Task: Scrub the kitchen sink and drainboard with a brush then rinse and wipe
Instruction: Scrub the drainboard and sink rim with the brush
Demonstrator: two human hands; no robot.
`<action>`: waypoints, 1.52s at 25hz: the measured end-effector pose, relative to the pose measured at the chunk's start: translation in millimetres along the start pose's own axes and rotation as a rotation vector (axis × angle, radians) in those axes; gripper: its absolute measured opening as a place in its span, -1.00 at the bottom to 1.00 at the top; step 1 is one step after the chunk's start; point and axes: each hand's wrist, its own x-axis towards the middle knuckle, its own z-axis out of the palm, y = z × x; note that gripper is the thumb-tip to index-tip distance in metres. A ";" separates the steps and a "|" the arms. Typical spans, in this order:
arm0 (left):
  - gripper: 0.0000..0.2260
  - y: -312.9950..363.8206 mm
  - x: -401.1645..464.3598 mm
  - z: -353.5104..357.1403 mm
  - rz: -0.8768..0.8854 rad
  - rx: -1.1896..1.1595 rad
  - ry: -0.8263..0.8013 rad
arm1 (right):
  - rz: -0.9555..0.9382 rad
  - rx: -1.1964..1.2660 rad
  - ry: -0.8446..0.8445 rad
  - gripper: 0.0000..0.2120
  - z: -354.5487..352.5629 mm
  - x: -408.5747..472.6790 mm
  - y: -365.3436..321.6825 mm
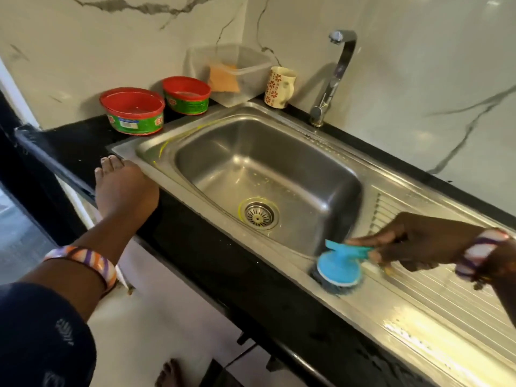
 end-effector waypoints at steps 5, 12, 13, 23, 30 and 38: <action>-0.59 -1.8 0.3 1.3 0.000 0.003 0.020 | -0.391 -0.243 0.213 -0.82 7.5 106.4 -100.4; -0.58 -2.1 1.2 2.7 0.008 -0.007 0.039 | -0.494 -0.340 0.328 -0.69 24.5 212.3 -208.0; -0.58 -2.1 0.9 2.2 0.012 -0.001 0.040 | -0.462 -0.321 0.312 -0.70 21.6 204.7 -198.4; -0.57 -3.5 1.9 -0.1 0.017 0.003 -0.017 | -0.015 0.028 0.131 -0.75 6.0 9.5 21.6; -0.55 -4.7 2.8 -1.4 0.045 0.052 -0.038 | 0.088 -0.160 0.773 -0.67 33.1 -21.4 57.8; -0.56 -0.5 -4.6 -5.2 0.034 0.011 -0.038 | -0.007 0.056 0.486 -0.73 71.6 -9.9 -4.2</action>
